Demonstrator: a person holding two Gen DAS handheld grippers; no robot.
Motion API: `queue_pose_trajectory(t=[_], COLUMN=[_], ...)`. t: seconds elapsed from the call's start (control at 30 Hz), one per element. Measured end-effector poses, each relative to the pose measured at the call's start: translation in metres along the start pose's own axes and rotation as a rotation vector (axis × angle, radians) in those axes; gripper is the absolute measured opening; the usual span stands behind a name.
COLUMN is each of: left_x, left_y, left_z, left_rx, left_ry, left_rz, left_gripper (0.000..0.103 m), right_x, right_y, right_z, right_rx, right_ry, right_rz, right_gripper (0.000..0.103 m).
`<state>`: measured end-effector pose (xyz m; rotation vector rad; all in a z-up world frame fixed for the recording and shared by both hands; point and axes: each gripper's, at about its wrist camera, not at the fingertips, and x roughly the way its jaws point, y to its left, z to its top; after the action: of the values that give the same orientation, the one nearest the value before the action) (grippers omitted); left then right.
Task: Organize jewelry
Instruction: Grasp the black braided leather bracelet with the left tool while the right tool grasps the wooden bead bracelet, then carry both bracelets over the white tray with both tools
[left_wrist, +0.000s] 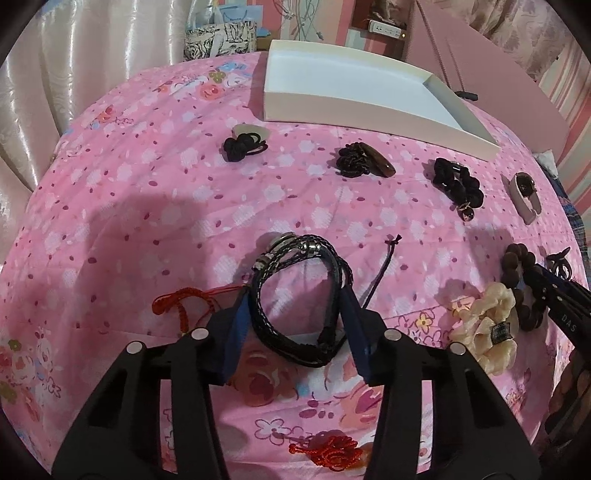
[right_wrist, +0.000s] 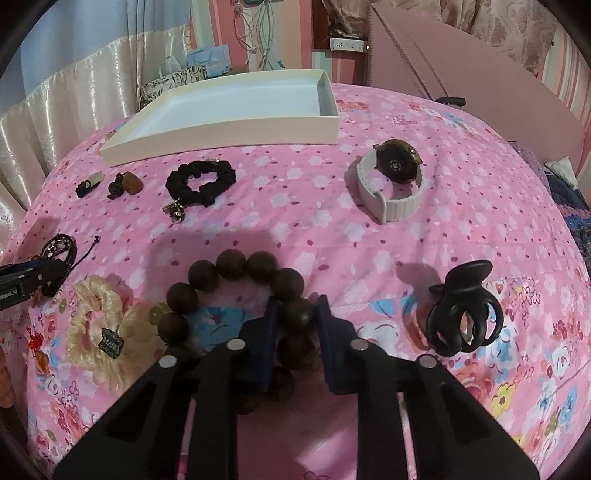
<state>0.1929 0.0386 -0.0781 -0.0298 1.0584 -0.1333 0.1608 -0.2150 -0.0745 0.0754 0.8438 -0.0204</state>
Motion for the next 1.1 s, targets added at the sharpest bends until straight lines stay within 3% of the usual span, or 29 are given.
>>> queue_pose_trajectory(t=[0.1, 0.2, 0.23, 0.37, 0.7, 1.1], left_x=[-0.002, -0.004, -0.003, 0.004, 0.004, -0.039], left_y=[0.002, 0.004, 0.006, 0.013, 0.003, -0.008], left_z=[0.002, 0.005, 0.006, 0.007, 0.006, 0.025], left_rx=[0.005, 0.006, 0.003, -0.013, 0.029, 0.049], left_ry=[0.007, 0.003, 0.005, 0.032, 0.014, -0.099], left_rz=[-0.009, -0.029, -0.032, -0.064, 0.000, -0.025], left_gripper=[0.042, 0.030, 0.012, 0.011, 0.005, 0.005], right_x=[0.002, 0.002, 0.002, 0.001, -0.004, -0.039], right_y=[0.004, 0.006, 0.006, 0.008, 0.010, 0.014], right_z=[0.003, 0.004, 0.003, 0.003, 0.002, 0.030], right_rx=[-0.041, -0.062, -0.062, -0.066, -0.080, -0.095], right_ry=[-0.004, -0.009, -0.010, -0.019, -0.047, -0.167], right_rz=[-0.011, -0.018, -0.017, -0.025, -0.027, 0.037], right_gripper=[0.020, 0.020, 0.020, 0.020, 0.019, 0.019])
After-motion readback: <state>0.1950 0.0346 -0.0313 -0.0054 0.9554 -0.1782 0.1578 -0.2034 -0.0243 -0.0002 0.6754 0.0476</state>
